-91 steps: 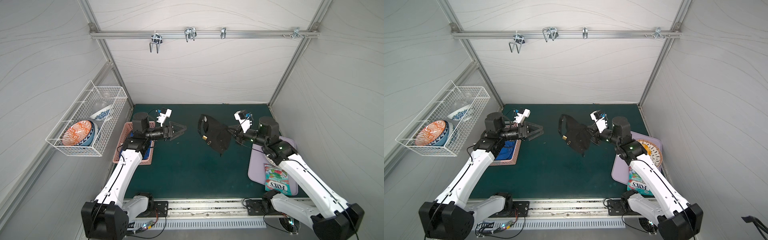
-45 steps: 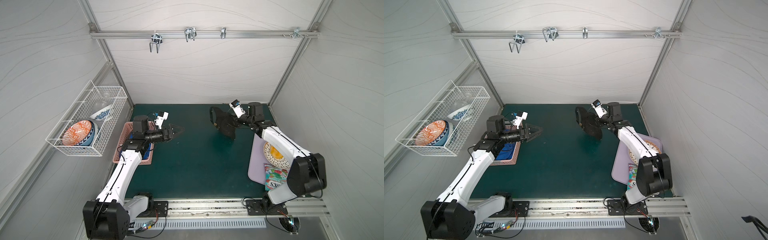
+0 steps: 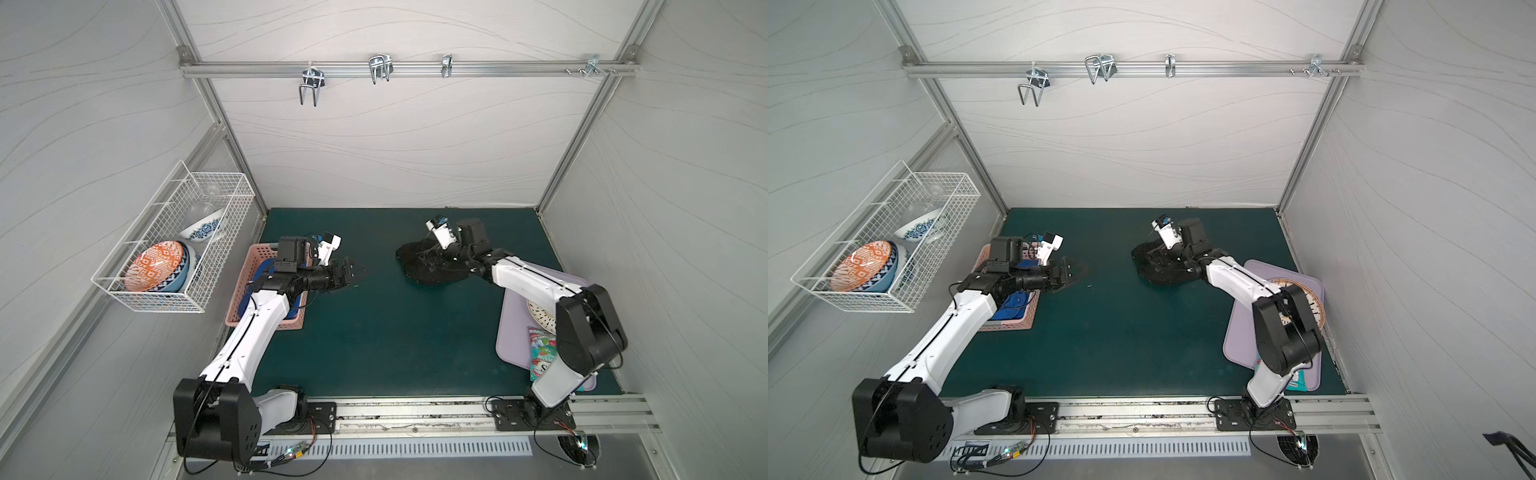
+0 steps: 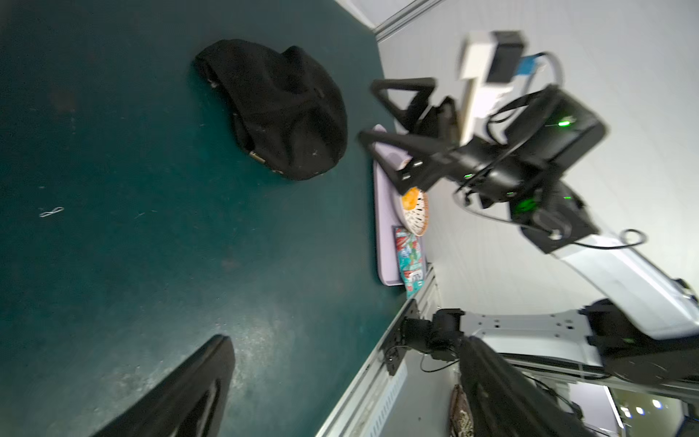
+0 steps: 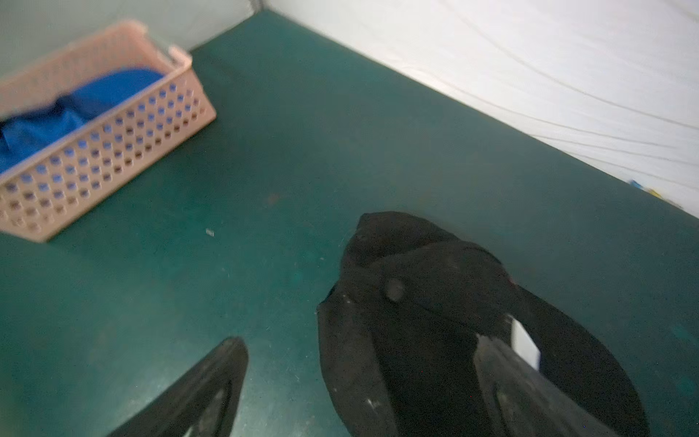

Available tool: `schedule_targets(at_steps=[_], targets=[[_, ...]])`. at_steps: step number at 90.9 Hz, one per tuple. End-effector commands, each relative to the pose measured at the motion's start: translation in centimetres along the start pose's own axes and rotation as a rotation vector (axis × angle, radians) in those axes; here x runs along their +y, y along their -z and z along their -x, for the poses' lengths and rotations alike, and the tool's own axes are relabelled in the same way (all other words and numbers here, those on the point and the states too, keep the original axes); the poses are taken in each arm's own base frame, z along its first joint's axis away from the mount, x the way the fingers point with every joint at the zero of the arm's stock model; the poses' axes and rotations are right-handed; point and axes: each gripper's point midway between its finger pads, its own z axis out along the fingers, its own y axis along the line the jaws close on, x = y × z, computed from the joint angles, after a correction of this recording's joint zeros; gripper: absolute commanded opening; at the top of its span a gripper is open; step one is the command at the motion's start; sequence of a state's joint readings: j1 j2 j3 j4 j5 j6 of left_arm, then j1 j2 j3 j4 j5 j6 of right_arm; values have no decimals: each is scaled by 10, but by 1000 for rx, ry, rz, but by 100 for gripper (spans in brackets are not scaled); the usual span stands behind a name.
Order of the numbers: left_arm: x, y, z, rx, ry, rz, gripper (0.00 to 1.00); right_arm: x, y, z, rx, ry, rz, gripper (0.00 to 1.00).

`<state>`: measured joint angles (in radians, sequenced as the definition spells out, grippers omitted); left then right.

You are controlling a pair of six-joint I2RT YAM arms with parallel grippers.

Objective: Turn the baseball cap inside out
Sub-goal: Place the baseball cap at the center of the board, then smooth out the baseball cap at the center of the board.

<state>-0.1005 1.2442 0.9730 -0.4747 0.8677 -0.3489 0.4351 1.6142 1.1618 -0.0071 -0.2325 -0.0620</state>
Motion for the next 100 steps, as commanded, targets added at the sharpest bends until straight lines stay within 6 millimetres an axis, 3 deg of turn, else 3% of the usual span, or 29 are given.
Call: schedule_targets(at_steps=[1, 12, 25, 40, 60, 68, 76, 88, 100], targets=[[7, -25, 9, 26, -83, 116, 88, -32, 50, 13, -20, -302, -49, 99], [18, -68, 6, 81, -37, 138, 72, -65, 70, -31, 102, -475, -175, 98], [20, -116, 2, 129, -50, 87, 67, -100, 84, -78, 117, -733, -235, 95], [52, -159, 0, 179, -18, 110, 61, -119, 72, -117, 196, -880, -219, 89], [78, -199, 15, 133, 54, 85, 59, -121, 48, -136, 243, -926, -175, 85], [84, -215, 25, 94, 91, 62, 67, -124, 40, -139, 252, -938, -160, 85], [92, -229, 32, 75, 116, 55, 68, -129, 31, -144, 266, -946, -158, 85], [96, -246, 44, 62, 123, 45, 62, -138, 14, -152, 297, -955, -151, 82], [105, -258, 43, 81, 133, 72, 52, -147, -1, -152, 282, -953, -119, 80]])
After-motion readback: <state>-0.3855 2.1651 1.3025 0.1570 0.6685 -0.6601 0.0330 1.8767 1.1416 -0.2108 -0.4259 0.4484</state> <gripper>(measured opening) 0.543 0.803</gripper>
